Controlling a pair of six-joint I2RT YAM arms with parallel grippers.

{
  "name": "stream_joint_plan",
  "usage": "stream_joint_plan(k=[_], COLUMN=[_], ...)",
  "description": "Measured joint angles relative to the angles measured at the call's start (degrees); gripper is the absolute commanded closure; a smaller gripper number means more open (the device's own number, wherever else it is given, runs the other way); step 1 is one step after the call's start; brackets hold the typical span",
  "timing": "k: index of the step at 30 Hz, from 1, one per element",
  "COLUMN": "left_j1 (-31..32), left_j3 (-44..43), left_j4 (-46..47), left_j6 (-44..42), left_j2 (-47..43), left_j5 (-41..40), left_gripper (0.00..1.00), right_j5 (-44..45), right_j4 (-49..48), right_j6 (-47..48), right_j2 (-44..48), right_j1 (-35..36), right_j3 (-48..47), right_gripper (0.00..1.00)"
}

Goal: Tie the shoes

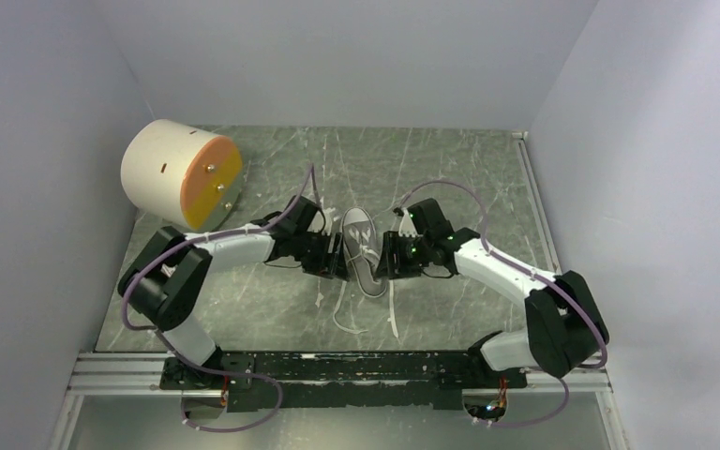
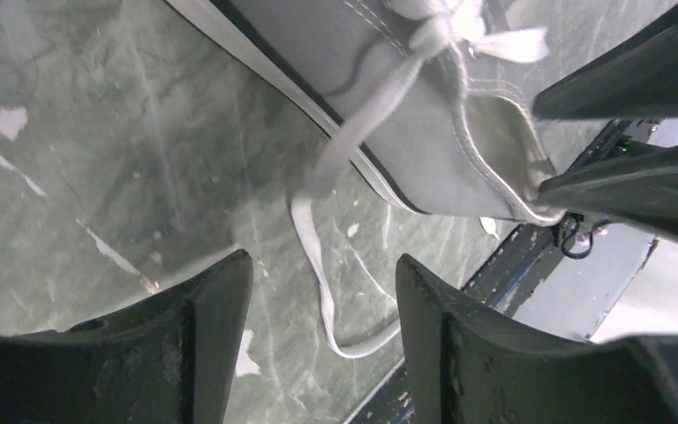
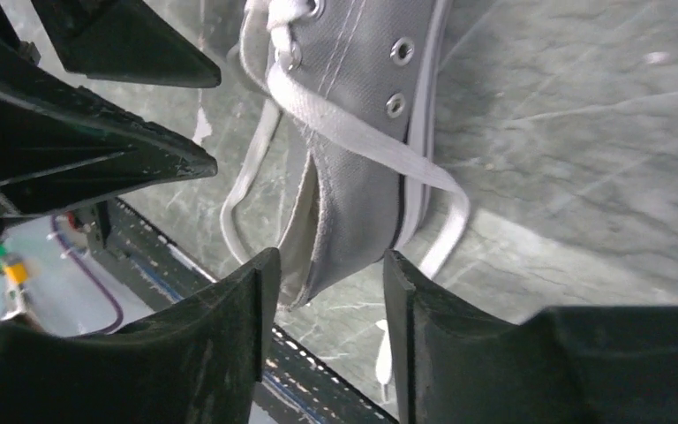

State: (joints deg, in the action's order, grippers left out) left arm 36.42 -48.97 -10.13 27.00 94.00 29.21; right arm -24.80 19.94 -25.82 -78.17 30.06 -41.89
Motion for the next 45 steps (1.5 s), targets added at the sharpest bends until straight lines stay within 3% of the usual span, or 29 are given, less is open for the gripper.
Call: stream_joint_plan(k=[7, 12, 17, 21, 24, 27, 29, 34, 45], left_j1=[0.0, 0.0, 0.0, 0.0, 0.0, 0.0, 0.0, 0.0, 0.2], left_j3=[-3.9, -5.2, -6.9, -7.8, -8.5, -9.5, -10.2, -11.8, -17.7], left_j4=[0.1, 1.7, 1.7, 1.2, 0.8, -0.1, -0.9, -3.7, -8.2], left_j6=[-2.6, -3.3, -4.3, -5.0, -5.5, -6.2, -6.8, -8.0, -10.3], left_j2=[4.7, 6.7, 9.7, 10.4, 10.4, 10.4, 10.2, 9.2, 6.2], left_j5=[0.0, 1.0, 1.0, 0.7, 0.3, -0.2, -0.9, -1.4, -2.0], left_gripper=[0.40, 0.42, 0.52, 0.73, 0.83, 0.94, 0.95, 0.95, 0.94], right_j5=[8.2, 8.6, 9.7, 14.3, 19.5, 22.9, 25.5, 27.7, 19.4], right_j4=[5.8, 6.3, 6.2, 6.3, 6.2, 6.1, 6.1, 6.2, 8.4], right_j6=[1.5, 4.6, 6.1, 6.2, 5.9, 5.0, 4.1, 3.3, 2.4], right_j2=[1.4, -4.1, -9.4, -10.4, -11.5, -11.6, -11.1, -6.3, -1.4], right_j1=[-3.8, -4.0, -2.1, 2.0, 5.4, 6.1, 6.1, 5.2, -0.4], right_j3=[-3.1, -3.2, -3.8, -4.7, -5.7, -5.8, -5.6, -5.1, -7.3], right_gripper=[0.47, 0.47, 0.50, 0.61, 0.74, 0.92, 1.00, 1.00, 1.00])
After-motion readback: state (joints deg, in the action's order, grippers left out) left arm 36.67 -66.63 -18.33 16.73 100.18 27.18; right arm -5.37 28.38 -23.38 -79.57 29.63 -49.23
